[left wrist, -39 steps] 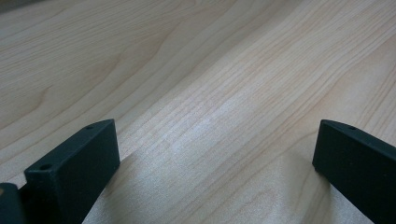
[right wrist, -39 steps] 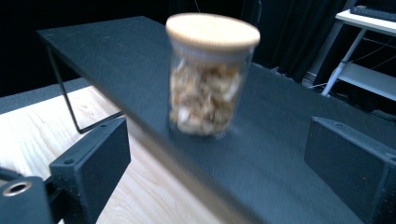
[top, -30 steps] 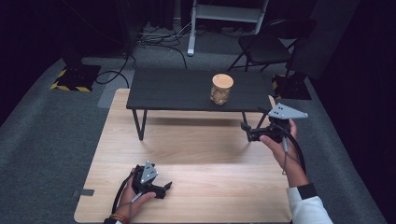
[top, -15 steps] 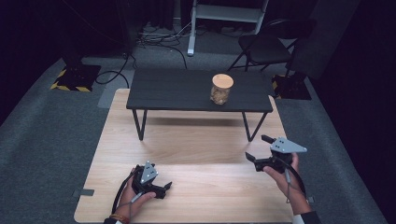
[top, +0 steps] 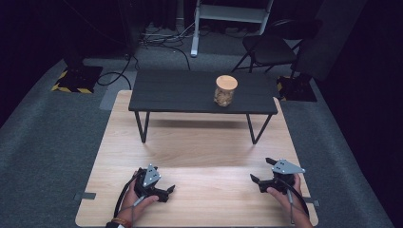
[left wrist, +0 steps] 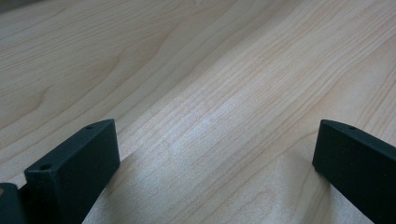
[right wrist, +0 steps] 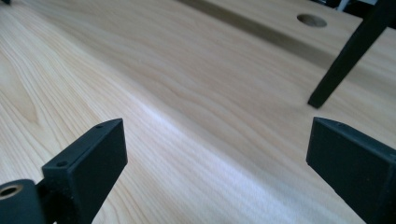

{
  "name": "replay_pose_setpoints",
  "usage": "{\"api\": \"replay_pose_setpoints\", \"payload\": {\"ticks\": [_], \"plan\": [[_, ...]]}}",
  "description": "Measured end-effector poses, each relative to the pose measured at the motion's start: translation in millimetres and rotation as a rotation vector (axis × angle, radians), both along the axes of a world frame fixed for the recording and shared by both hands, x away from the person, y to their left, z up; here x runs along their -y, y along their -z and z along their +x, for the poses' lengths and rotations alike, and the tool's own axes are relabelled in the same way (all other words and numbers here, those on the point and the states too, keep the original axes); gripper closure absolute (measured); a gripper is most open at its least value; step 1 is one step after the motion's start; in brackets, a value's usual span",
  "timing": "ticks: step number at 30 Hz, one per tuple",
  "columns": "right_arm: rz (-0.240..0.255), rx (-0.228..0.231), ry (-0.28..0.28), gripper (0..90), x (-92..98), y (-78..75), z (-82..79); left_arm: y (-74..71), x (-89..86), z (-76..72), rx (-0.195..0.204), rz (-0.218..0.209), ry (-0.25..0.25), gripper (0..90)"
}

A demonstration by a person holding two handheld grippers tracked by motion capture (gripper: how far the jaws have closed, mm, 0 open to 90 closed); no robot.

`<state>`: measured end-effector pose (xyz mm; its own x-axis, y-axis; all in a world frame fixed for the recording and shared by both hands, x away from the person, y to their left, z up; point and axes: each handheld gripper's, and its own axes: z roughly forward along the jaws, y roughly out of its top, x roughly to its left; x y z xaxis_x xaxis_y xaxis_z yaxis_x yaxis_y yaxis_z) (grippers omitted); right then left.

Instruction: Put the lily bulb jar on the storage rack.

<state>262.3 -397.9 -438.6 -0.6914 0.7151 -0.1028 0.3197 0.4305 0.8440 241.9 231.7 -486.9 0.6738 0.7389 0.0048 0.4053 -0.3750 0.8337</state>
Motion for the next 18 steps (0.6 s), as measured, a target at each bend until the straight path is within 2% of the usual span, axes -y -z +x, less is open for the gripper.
{"api": "replay_pose_setpoints", "payload": {"ticks": [6, 14, 18], "plan": [[-0.021, -0.04, 0.007, 4.9, 1.7, 16.6, -4.2, 0.0, 0.0, 0.0, 0.0, 0.0, 0.0, 0.5], [-0.036, -0.103, 0.019, 4.6, 2.7, 27.3, -2.4, 0.0, 0.0, 0.0, 0.0, 0.0, 0.0, 0.5], [-0.001, -0.119, 0.033, 4.6, 7.1, 31.3, -3.0, 0.0, 0.0, 0.0, 0.0, 0.0, 0.0, 0.5]]}}
